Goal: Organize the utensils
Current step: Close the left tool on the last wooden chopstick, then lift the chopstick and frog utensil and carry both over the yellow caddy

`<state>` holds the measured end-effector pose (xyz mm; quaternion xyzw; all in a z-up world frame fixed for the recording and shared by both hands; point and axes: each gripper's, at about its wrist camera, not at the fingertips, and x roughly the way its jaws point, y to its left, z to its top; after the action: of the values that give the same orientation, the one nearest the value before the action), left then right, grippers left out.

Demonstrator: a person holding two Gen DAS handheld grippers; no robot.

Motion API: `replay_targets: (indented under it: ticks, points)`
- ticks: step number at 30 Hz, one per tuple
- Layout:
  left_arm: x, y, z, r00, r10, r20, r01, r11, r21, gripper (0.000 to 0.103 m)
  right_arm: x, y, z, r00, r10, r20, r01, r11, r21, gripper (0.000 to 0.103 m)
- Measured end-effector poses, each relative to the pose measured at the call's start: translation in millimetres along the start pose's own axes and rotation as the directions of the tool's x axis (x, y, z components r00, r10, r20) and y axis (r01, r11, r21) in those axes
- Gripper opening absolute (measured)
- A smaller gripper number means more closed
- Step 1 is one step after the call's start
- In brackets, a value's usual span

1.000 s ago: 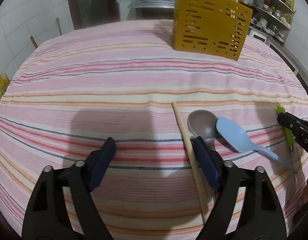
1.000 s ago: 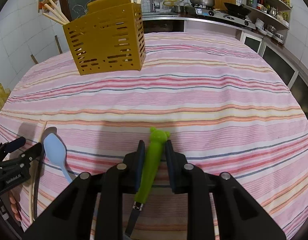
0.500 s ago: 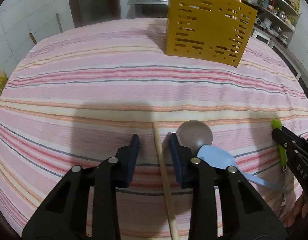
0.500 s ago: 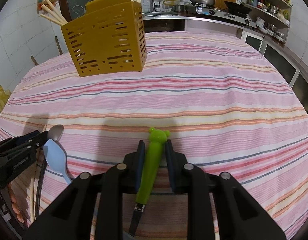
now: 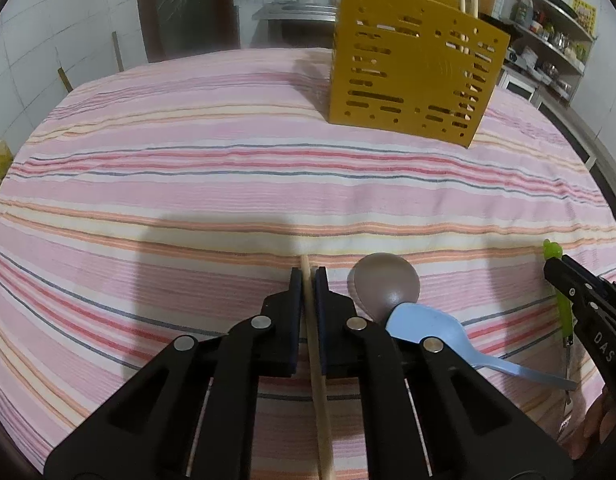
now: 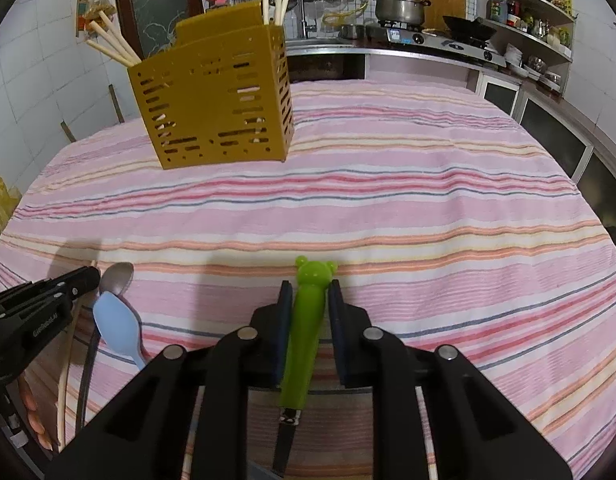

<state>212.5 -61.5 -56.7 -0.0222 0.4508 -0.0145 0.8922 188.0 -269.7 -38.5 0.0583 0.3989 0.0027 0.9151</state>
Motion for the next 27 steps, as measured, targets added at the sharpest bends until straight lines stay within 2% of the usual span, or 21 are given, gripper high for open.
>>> replay_targets:
  ticks: [6,10,16,27]
  points:
    - [-16,1,1,0.998,-0.019,0.064,0.019,1.0,0.005,0.004,-12,2,5,0.998,0.006,0.056,-0.007,1.0,0.004,0.016]
    - [-36,2,3,0.988,-0.009,0.156,0.005,1.0,0.025,0.004,-21,3,7,0.995,0.008,0.096,-0.009,1.0,0.008,0.016]
    - [-59,12,9,0.973,-0.016,0.231,0.012,1.0,0.019,0.004,-36,2,10,0.985,0.014,0.169,-0.018,1.0,0.022,0.016]
    - [-98,29,13,0.911,-0.047,0.409,0.042,0.999,0.021,0.004,-63,1,13,0.952,-0.014,0.305,0.008,1.0,0.023,0.016]
